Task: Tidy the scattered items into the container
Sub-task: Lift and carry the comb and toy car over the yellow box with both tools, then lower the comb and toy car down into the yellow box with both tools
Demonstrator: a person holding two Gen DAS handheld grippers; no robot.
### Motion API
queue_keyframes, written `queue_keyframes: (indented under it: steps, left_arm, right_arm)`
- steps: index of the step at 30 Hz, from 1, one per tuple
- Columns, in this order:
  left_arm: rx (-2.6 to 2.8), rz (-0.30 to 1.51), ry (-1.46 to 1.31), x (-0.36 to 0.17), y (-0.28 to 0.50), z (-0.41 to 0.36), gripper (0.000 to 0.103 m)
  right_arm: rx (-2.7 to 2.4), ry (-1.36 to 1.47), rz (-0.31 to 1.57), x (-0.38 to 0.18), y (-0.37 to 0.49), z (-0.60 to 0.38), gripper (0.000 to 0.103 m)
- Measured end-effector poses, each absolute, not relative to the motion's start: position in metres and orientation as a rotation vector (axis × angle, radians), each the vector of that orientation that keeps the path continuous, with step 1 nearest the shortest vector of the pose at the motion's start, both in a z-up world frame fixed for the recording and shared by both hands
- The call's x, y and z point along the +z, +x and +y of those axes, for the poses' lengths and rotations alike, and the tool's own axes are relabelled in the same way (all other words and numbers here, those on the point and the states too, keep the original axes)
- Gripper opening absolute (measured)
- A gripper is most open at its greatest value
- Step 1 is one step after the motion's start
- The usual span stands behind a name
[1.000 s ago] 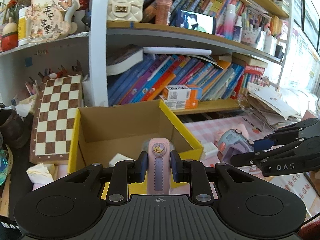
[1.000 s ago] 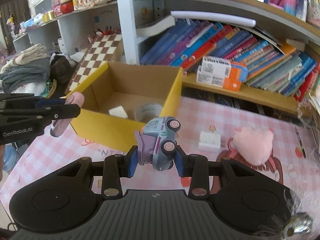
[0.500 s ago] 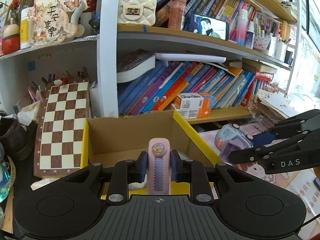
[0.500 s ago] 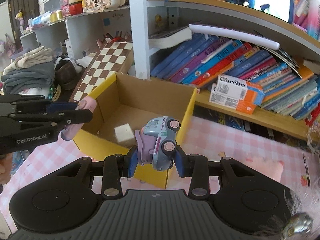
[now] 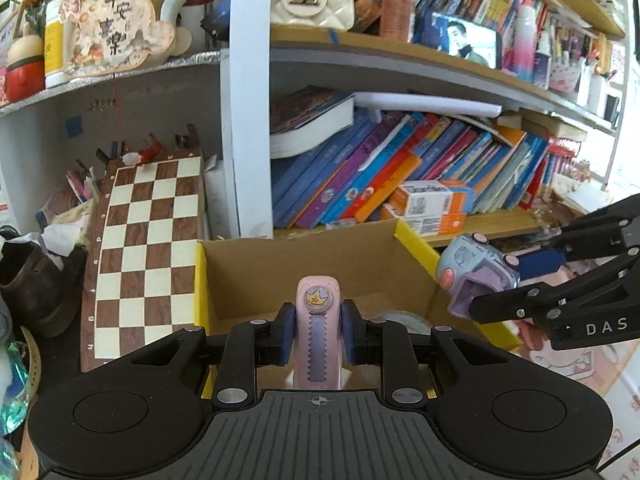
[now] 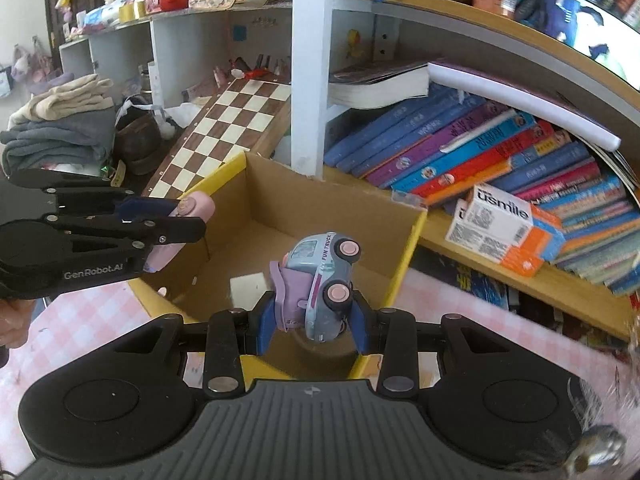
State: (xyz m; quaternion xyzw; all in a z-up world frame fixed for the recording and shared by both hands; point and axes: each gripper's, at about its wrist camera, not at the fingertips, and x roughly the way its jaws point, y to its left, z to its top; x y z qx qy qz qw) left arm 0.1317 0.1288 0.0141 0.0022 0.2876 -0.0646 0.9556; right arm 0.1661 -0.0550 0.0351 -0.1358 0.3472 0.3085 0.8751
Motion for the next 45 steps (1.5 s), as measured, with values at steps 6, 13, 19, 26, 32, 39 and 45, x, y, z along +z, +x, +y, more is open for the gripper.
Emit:
queue_keyframes:
  steps: [6, 13, 19, 26, 32, 39, 45]
  left_arm:
    - [-0.137, 0.636, 0.053, 0.002, 0.152, 0.131, 0.023]
    - [-0.153, 0.718, 0.073, -0.016, 0.176, 0.133, 0.023]
    - [-0.180, 0.776, 0.141, -0.025, 0.189, 0.128, 0.023]
    - [-0.216, 0.831, 0.182, -0.036, 0.199, 0.124, 0.023]
    - [-0.232, 0.855, 0.180, -0.043, 0.204, 0.123, 0.023]
    - [-0.248, 0.887, 0.185, -0.050, 0.210, 0.122, 0.023]
    - [-0.258, 0.898, 0.184, -0.051, 0.211, 0.121, 0.023]
  right_arm:
    - [0.661, -0.313, 0.749, 0.027, 0.191, -0.041, 0.036]
    - [0.677, -0.392, 0.767, 0.013, 0.210, -0.021, 0.036]
    - [0.691, -0.450, 0.785, 0.001, 0.227, -0.004, 0.036]
    - [0.701, -0.496, 0.805, -0.013, 0.251, 0.012, 0.036]
    - [0.699, -0.515, 0.841, -0.028, 0.268, 0.022, 0.036]
    - [0.712, -0.544, 0.854, -0.039, 0.281, 0.034, 0.036]
    - [0.721, -0.553, 0.866, -0.045, 0.289, 0.041, 0.036]
